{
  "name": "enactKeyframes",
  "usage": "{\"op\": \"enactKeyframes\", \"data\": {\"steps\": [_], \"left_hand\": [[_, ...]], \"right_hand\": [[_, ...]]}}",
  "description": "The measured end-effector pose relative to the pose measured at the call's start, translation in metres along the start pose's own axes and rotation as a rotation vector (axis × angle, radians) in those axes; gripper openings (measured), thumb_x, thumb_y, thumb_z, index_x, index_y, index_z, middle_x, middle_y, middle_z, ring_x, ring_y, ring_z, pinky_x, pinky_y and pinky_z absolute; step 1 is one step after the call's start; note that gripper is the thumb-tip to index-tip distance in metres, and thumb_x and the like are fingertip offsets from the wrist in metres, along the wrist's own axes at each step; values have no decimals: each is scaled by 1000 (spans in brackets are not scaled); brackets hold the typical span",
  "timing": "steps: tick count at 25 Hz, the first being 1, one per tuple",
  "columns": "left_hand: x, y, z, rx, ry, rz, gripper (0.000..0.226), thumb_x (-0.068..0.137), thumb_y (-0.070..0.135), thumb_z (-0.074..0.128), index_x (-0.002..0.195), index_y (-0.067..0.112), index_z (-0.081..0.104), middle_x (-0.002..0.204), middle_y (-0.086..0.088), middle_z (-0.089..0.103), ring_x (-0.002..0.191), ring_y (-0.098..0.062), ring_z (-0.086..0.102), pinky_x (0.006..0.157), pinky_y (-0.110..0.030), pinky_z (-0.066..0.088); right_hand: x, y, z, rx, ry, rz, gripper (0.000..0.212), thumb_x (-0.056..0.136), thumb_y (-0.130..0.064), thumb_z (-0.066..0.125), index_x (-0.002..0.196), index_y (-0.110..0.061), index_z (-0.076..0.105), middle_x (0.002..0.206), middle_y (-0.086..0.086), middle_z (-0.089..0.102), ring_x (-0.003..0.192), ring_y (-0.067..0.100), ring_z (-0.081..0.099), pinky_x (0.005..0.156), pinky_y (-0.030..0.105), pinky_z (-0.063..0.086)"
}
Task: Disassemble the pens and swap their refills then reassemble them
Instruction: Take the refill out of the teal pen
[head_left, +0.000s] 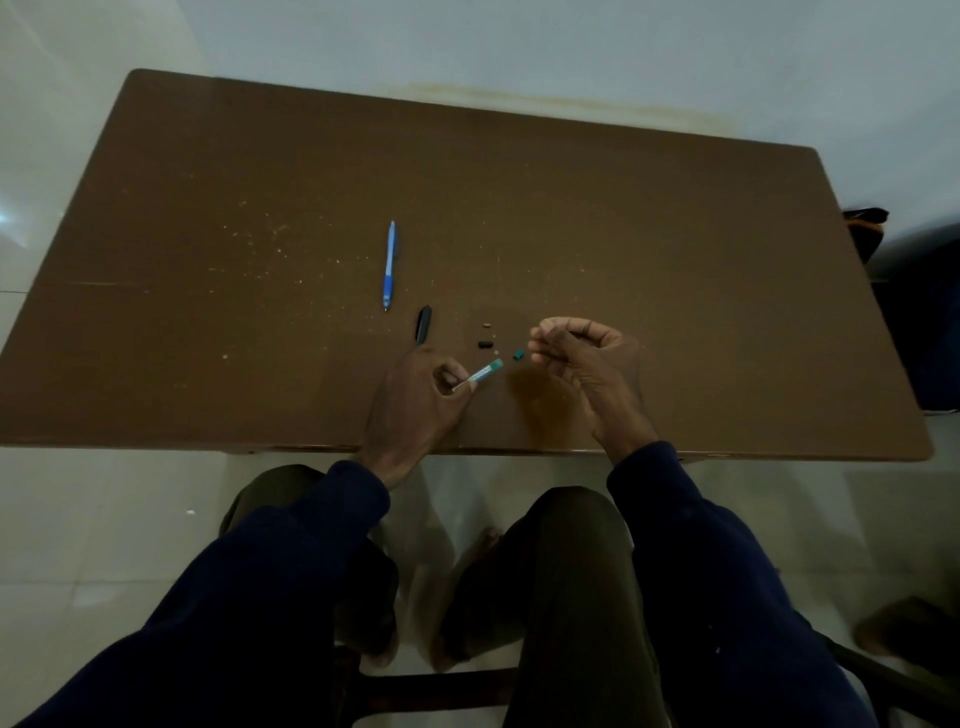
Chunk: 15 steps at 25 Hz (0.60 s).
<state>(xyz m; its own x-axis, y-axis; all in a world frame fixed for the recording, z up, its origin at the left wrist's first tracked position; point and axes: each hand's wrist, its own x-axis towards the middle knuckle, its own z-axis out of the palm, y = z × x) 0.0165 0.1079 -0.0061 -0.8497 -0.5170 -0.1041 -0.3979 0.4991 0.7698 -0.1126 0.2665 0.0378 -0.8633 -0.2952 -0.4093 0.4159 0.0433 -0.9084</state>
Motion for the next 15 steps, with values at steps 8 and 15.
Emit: {"op": "enactKeyframes", "data": {"steps": [8,15], "left_hand": [[-9,7,-10,-161,44,66,11,90,26,76,97,17,74,97,4,72,82,1,64,67,-8,52],[-10,7,-11,-190,70,58,25,90,21,76,114,12,74,108,1,75,90,-1,67,75,-9,53]], "right_hand": [[-3,1,6,126,-82,-43,22,93,-7,71,110,7,67,101,24,75,98,38,74,83,40,64],[-4,5,8,162,-119,-49,23,93,-8,71,110,6,66,102,25,75,99,40,74,86,45,63]]}}
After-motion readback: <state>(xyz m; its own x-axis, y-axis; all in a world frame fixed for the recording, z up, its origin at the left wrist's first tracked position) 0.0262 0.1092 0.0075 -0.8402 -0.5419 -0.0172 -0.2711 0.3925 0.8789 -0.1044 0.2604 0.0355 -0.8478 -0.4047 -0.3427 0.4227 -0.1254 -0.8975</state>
